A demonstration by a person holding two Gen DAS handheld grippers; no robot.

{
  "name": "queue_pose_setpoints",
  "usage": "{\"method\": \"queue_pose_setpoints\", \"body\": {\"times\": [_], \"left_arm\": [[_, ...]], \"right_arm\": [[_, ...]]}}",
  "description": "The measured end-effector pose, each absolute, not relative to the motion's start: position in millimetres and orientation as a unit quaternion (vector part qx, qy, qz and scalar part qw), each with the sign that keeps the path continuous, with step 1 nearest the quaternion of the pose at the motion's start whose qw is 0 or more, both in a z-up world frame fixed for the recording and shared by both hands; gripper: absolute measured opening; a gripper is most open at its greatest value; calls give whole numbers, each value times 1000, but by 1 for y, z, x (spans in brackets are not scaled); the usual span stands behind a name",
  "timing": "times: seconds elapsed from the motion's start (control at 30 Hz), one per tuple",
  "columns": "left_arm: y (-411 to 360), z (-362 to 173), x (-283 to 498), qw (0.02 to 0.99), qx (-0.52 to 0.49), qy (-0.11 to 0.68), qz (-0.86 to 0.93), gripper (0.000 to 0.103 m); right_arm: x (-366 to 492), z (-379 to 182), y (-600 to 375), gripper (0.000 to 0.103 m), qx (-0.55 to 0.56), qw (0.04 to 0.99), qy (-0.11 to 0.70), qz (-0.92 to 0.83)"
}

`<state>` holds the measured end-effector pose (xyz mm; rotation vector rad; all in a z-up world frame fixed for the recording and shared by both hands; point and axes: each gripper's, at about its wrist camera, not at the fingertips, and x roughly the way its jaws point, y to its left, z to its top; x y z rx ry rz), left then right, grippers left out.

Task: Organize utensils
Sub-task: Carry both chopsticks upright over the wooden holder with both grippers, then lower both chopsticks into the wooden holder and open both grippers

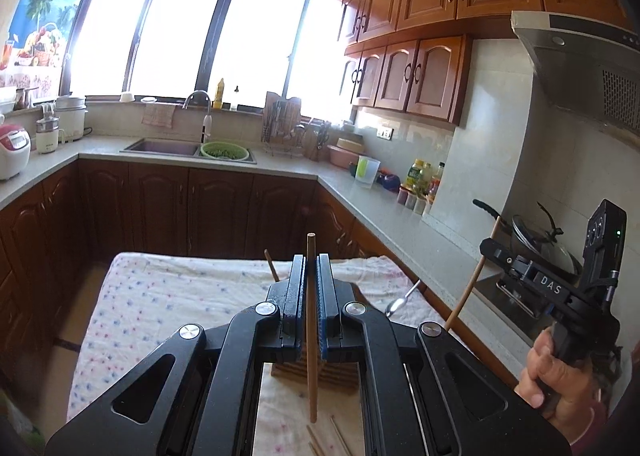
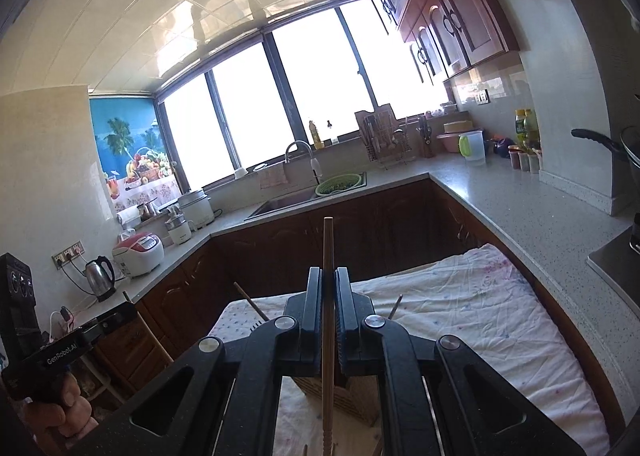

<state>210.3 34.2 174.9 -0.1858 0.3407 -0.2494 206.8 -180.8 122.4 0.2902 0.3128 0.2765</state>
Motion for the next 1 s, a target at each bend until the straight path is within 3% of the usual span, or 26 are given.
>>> {"method": "queue_pose_setpoints", "body": {"times": [0.27,1.0], "left_arm": [[30,196,265,981,-108,124,-105,4],[8,93,326,970,-111,207,-70,4]], "right_arm": [[246,141,-176,5,141,978,109,112],[279,38,-160,6,124,971,169,113]]}}
